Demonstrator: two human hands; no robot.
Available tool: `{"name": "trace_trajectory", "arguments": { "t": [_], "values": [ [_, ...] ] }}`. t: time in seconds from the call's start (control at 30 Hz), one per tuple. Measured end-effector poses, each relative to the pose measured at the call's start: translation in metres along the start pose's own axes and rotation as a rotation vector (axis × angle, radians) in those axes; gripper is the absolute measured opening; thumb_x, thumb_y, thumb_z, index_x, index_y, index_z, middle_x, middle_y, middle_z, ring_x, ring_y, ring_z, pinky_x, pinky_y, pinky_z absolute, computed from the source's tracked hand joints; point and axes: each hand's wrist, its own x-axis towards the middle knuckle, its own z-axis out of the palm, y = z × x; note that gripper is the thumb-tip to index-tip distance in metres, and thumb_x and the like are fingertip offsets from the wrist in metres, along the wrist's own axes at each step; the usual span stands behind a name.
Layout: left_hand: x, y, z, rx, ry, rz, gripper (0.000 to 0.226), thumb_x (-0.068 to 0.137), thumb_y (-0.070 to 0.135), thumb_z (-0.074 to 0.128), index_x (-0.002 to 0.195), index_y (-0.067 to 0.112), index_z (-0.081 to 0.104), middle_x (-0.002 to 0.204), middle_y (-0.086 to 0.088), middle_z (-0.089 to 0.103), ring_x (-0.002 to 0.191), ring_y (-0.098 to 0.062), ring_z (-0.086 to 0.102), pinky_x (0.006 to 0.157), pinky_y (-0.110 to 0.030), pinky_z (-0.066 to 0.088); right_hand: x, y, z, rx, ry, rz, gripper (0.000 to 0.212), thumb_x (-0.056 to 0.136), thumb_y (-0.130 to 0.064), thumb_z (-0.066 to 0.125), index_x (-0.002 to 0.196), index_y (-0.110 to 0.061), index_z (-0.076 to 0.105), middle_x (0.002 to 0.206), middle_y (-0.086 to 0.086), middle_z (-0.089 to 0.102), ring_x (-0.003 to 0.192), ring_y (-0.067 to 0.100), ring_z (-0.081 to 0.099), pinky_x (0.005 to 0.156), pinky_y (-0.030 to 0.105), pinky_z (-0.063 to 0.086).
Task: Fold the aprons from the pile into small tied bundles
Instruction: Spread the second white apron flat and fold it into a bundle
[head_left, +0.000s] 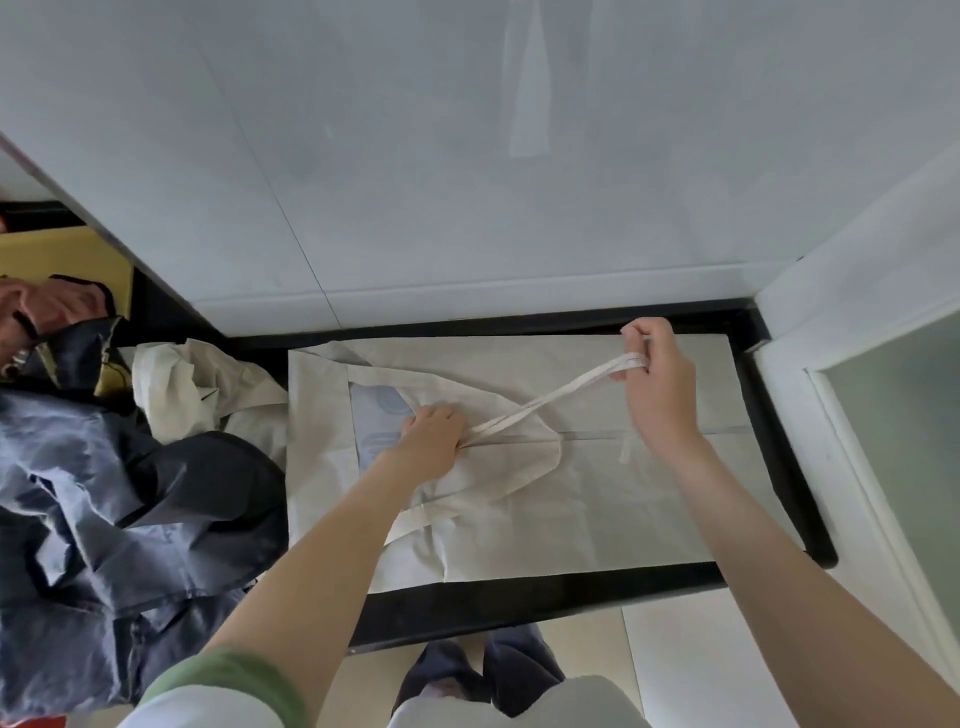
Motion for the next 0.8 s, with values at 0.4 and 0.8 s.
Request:
{"name": "trace_trajectory", "arguments": {
  "t": [0.4, 0.8],
  "values": [
    [-0.015, 0.011, -0.010, -0.176, 0.418, -0.020, 0.043, 0.099, 0.043, 0.034, 0.122, 0.011, 0.051, 0.121, -0.008, 0.047, 0.111, -0.029, 0.043, 0.092, -0.035, 0.030, -0.003, 0.053, -0.017, -0.892, -0.809, 0.181, 0.095, 0.080, -0.034, 0.067, 0.151, -0.030, 0.005, 0.156, 0.002, 0.012, 0.142, 0.026, 0.016, 0.112, 0.041, 0.019],
    [0.010, -0.066, -0.056, 0.284, 0.389, -0.016, 0.078, 0.049, -0.010, 0.074, 0.122, 0.012, 0.059, 0.129, -0.017, 0.054, 0.115, -0.038, 0.052, 0.097, -0.052, 0.041, 0.069, 0.024, 0.084, -0.727, -0.790, -0.122, 0.044, 0.095, -0.004, 0.043, 0.138, -0.007, 0.038, 0.135, 0.013, 0.042, 0.126, 0.029, 0.037, 0.097, 0.043, 0.041]
  ]
}}
